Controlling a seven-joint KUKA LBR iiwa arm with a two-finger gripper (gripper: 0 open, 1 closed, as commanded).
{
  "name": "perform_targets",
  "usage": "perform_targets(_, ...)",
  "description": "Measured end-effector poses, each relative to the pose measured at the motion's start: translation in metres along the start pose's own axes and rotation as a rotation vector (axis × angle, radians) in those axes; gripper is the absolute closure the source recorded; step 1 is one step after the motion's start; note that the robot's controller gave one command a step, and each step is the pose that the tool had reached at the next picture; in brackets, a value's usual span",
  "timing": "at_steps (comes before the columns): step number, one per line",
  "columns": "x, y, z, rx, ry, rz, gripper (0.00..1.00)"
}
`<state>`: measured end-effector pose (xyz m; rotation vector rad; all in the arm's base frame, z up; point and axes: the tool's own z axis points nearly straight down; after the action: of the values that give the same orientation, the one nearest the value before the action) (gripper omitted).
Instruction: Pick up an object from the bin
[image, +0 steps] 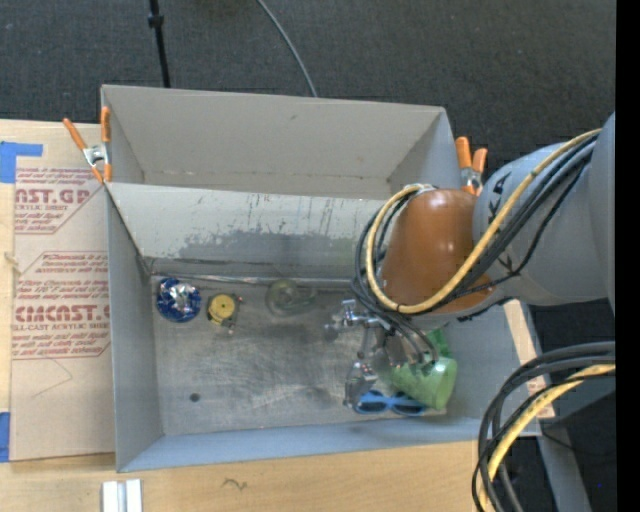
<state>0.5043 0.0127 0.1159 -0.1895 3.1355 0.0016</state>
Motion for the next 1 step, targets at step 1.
perform_targets(1,0.0198,-0.0471,-0.0306,0.003,-0.002,-0.069,0.00)
